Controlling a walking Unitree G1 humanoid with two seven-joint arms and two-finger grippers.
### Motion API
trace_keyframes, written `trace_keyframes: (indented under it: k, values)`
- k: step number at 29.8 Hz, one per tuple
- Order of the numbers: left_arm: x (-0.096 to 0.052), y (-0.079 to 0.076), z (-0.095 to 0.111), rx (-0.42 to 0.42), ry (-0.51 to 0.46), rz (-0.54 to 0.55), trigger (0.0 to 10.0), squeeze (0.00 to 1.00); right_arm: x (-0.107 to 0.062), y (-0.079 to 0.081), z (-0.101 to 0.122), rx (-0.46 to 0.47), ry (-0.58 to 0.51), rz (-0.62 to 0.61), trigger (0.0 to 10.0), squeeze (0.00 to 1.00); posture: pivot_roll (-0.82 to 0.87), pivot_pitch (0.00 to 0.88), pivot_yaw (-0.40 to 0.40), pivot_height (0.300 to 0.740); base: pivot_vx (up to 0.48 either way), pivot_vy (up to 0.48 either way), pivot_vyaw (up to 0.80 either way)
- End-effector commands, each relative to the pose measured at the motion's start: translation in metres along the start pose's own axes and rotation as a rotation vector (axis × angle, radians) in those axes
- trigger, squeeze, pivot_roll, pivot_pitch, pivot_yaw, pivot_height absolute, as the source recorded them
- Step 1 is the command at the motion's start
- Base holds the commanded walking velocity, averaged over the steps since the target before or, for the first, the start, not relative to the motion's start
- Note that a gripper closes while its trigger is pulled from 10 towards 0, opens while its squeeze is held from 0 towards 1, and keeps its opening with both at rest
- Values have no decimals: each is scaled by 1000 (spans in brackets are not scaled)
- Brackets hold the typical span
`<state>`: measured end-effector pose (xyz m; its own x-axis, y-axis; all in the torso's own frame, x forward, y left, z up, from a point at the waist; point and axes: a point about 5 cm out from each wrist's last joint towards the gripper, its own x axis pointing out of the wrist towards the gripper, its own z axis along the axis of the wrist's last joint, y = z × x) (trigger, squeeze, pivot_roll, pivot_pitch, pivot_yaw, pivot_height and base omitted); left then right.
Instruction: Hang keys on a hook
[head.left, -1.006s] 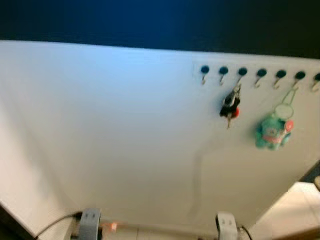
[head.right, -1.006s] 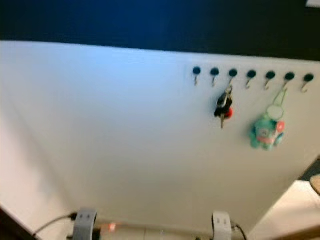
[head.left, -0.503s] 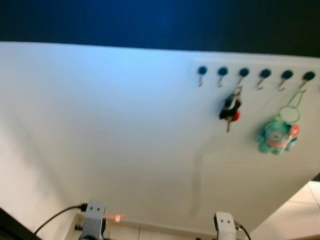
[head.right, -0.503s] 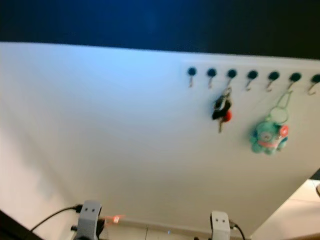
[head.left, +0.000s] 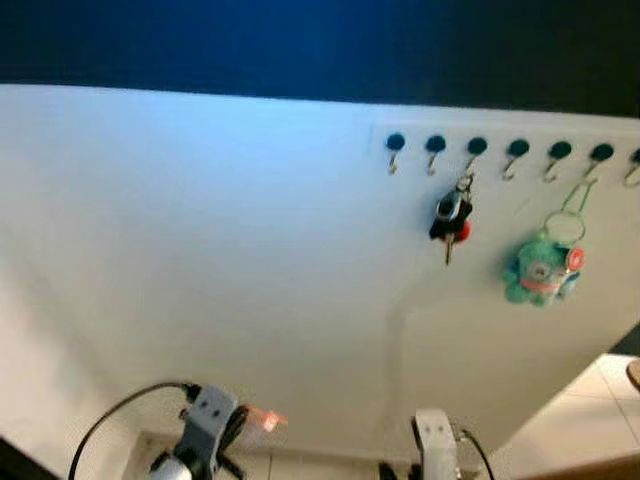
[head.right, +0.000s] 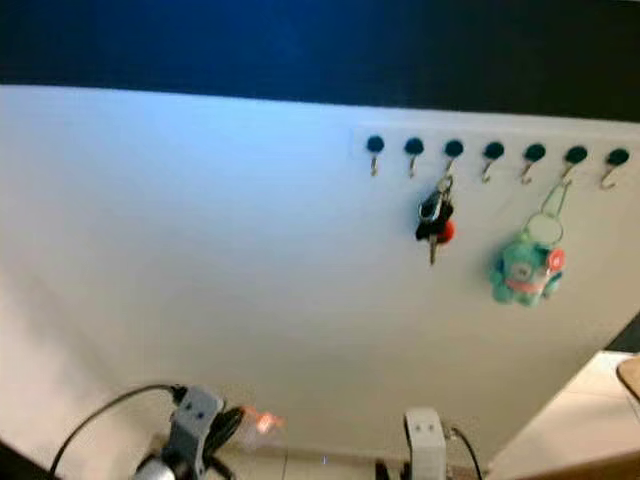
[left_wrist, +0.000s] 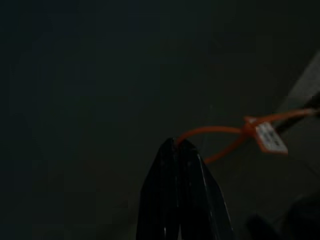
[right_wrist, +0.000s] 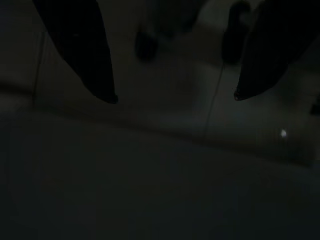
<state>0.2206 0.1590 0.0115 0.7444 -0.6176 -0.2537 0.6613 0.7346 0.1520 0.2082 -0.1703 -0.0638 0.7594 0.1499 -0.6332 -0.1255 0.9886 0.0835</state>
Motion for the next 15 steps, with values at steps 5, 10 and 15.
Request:
trace_keyframes:
  k: [5,10,15]
  values:
    - [15,-2,64,176,-136,-196,10000,0,4,-1,20,-24,-107,10,10000,0,72,3,-21,740,0,0,0]
    - [42,14,126,322,-244,-178,10000,0,5,0,35,-46,-195,6,10000,0,70,16,-22,740,0,0,0]
    - [53,16,174,354,-359,-191,10000,0,4,-1,36,-45,-211,-7,10000,0,64,24,-19,740,0,0,0]
